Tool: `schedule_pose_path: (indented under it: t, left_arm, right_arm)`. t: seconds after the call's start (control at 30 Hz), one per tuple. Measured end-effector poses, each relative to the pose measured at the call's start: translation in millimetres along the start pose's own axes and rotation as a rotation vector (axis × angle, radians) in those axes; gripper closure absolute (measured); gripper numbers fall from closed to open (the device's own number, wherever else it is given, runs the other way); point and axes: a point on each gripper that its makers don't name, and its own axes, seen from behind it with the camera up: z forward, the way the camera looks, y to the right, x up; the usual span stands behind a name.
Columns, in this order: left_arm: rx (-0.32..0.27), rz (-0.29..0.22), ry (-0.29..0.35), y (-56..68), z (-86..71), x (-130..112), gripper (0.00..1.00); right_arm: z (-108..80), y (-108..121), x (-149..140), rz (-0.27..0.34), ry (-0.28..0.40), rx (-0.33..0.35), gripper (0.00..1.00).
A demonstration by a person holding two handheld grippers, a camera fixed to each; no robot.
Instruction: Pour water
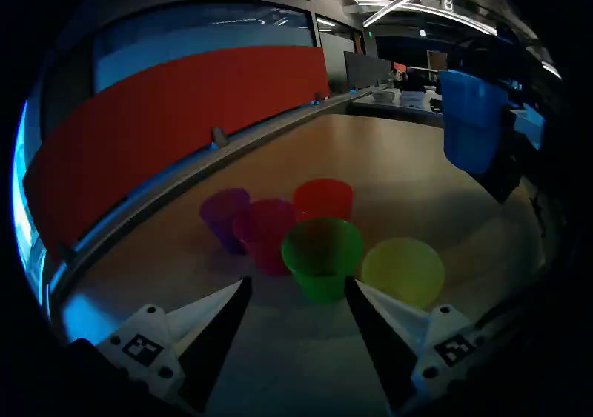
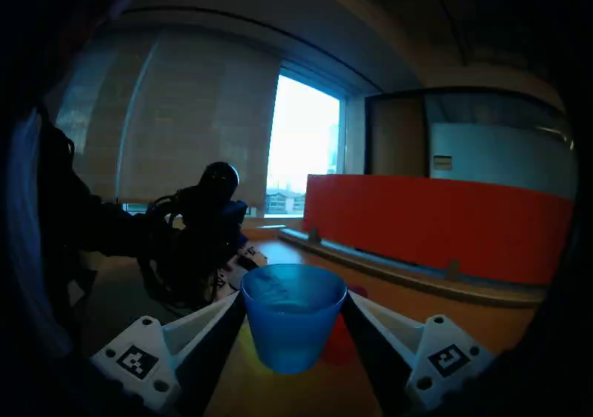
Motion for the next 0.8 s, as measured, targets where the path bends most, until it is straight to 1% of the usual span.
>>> schedule_pose_path:
  t: [0.27, 0.47, 0.8]
  left_arm:
    - [-0.018, 0.008, 0.001, 9.1, 8.0, 4.5, 0.08]
    - [-0.034, 0.0, 0.0, 17.0, 14.9, 8.7, 0.07]
    - [-0.046, -0.006, 0.0, 25.3, 26.6, 11.9, 0.08]
  right_arm:
    - [-2.0, 2.2, -1.2, -0.004, -0.004, -0.005, 0.09]
    - [-5.1, 3.5, -0.5, -0.002, -0.003, -0.008, 0.09]
    - [-10.3, 5.8, -1.2, -0.011, -0.005, -0.013, 0.09]
